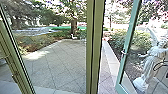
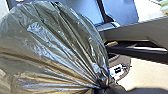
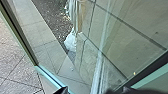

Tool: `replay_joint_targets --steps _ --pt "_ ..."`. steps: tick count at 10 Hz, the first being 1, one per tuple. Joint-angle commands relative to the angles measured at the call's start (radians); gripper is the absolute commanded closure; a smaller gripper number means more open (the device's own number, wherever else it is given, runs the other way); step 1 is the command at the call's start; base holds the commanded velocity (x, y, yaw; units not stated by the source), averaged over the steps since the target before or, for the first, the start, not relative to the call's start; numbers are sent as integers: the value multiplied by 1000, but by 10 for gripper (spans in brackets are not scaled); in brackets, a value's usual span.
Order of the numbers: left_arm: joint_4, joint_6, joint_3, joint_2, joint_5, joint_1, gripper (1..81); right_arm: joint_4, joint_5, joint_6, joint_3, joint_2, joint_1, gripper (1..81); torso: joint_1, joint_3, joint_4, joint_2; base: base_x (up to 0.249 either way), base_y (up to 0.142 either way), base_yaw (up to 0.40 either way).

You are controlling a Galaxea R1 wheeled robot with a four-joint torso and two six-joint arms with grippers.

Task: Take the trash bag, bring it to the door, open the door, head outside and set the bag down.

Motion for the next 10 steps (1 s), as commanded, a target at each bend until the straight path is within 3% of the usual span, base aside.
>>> replay_joint_targets --steps 1,3,5,7,10 --pt "-6 8 9 1 72 -25 811 204 -64 -165 44 -61 25 10 0 0 0 0 0 0 0" --pt "-1 10 6 7 72 -26 811 288 -64 -245 83 -65 -102 10 0 0 0 0 0 0 0" --pt "2 10 4 3 72 -29 811 455 -47 -354 154 -75 -232 10 0 0 0 0 0 0 0" --pt "4 11 4 0 72 -32 811 552 -48 -466 218 -67 -332 10 0 0 0 0 0 0 0" --pt "7 13 9 -3 69 -42 811 620 -50 -480 361 -82 -484 10 0 0 0 0 0 0 0"
